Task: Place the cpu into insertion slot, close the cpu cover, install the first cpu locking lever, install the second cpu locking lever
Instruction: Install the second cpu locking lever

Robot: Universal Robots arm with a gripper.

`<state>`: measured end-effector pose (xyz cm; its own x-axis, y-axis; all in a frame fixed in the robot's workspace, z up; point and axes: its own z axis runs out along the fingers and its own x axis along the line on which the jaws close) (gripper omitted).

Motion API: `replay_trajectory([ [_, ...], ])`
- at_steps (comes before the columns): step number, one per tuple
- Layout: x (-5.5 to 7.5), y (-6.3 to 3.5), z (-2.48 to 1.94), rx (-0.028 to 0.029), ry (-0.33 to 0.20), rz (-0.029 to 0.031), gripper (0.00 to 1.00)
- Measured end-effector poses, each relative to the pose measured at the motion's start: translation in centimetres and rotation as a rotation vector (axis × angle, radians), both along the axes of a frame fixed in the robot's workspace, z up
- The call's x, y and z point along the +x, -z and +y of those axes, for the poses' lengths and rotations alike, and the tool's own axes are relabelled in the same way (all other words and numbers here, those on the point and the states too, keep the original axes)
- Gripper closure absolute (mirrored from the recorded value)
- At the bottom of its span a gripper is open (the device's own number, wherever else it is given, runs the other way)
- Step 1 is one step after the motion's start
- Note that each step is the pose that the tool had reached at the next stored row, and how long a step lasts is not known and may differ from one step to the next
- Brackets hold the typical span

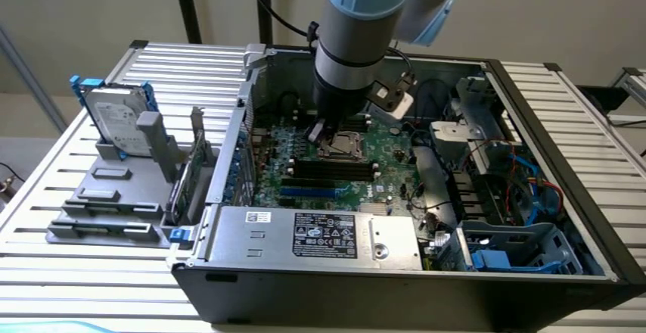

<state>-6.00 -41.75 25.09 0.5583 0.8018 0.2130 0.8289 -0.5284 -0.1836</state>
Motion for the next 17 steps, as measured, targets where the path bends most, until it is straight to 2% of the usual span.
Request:
replay_trajectory([
  [3,-0.3,0.13,0.05,0.0013,0.0,-0.0008,0.89],
  [7,-0.3,0.38,0.29,0.0022,0.0,-0.0048,0.89],
  [11,-0.5,0.87,0.52,0.0021,0.0,-0.0139,0.89],
  [17,-1.6,1.8,0.92,0.0019,0.0,-0.0281,0.89],
])
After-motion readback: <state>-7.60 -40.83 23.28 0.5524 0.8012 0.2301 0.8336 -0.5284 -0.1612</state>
